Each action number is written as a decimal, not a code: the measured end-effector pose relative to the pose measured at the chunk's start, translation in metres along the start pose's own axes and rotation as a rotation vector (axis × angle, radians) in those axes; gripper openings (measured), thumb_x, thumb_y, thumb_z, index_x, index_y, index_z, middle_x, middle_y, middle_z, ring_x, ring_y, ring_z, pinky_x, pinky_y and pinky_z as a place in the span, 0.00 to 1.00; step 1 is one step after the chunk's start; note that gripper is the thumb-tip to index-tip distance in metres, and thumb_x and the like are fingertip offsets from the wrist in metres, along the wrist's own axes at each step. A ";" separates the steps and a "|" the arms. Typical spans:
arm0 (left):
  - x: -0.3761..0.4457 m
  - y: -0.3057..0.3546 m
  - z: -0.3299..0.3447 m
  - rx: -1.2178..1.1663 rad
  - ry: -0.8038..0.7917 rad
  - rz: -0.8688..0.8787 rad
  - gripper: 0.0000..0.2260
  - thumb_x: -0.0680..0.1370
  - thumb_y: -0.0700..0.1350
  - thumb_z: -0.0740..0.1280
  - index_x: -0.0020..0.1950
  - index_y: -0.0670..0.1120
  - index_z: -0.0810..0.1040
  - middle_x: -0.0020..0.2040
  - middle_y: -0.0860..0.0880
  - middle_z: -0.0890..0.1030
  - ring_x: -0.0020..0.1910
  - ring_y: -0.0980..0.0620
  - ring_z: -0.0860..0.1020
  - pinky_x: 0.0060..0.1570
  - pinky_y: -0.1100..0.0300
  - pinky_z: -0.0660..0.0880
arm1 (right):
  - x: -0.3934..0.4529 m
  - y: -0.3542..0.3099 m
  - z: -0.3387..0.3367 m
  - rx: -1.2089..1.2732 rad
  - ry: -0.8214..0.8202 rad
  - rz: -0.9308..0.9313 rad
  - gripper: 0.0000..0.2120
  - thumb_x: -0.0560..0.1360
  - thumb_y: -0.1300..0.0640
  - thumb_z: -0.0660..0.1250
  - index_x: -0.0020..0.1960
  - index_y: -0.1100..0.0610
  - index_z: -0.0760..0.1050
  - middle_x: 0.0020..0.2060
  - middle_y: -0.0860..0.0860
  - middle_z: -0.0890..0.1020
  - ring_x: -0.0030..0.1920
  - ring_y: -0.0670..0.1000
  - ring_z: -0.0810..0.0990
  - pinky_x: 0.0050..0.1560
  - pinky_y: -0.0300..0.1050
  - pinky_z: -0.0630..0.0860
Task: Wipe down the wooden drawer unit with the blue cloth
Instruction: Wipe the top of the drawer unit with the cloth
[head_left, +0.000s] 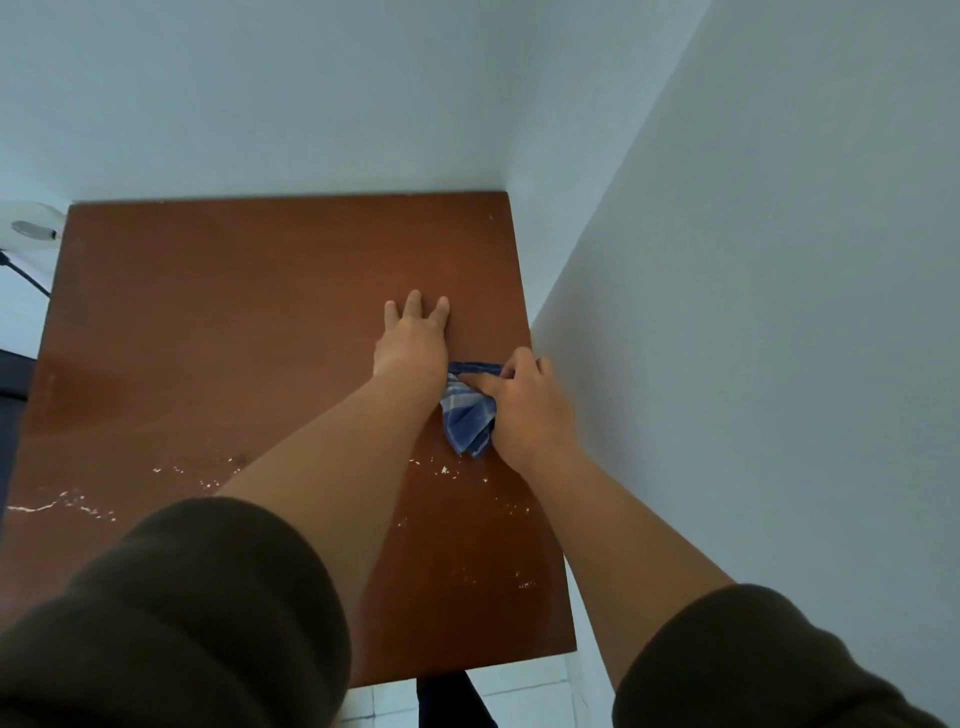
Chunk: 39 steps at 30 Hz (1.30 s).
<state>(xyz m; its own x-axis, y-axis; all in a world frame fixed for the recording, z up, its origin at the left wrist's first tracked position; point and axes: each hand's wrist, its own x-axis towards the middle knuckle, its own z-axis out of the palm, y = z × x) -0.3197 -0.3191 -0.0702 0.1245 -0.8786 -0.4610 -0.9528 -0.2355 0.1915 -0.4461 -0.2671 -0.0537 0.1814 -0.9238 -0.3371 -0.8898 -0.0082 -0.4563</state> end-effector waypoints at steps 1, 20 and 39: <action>-0.002 0.000 0.002 -0.002 -0.008 0.011 0.32 0.79 0.33 0.56 0.77 0.54 0.48 0.78 0.48 0.46 0.77 0.43 0.45 0.70 0.46 0.61 | -0.001 0.000 0.001 -0.001 0.014 -0.008 0.08 0.80 0.53 0.60 0.47 0.41 0.67 0.56 0.55 0.70 0.57 0.56 0.72 0.53 0.47 0.72; -0.037 -0.240 -0.054 0.078 -0.013 -0.028 0.31 0.77 0.31 0.56 0.77 0.50 0.53 0.76 0.48 0.60 0.72 0.43 0.64 0.69 0.53 0.62 | 0.045 -0.162 0.021 -0.213 -0.018 -0.285 0.17 0.81 0.56 0.57 0.67 0.42 0.72 0.55 0.55 0.70 0.58 0.59 0.67 0.53 0.48 0.69; -0.068 -0.399 -0.063 -0.191 -0.174 0.187 0.35 0.76 0.28 0.52 0.78 0.51 0.43 0.76 0.52 0.60 0.73 0.48 0.63 0.70 0.61 0.59 | 0.008 -0.316 0.174 -0.360 -0.073 -0.263 0.20 0.80 0.56 0.57 0.70 0.43 0.67 0.59 0.55 0.67 0.61 0.59 0.66 0.57 0.49 0.71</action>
<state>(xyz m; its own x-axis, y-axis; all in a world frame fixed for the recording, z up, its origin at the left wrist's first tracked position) 0.0691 -0.1921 -0.0607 -0.1129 -0.8337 -0.5405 -0.8835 -0.1647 0.4386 -0.0902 -0.2052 -0.0553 0.4382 -0.8434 -0.3108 -0.8962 -0.3836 -0.2228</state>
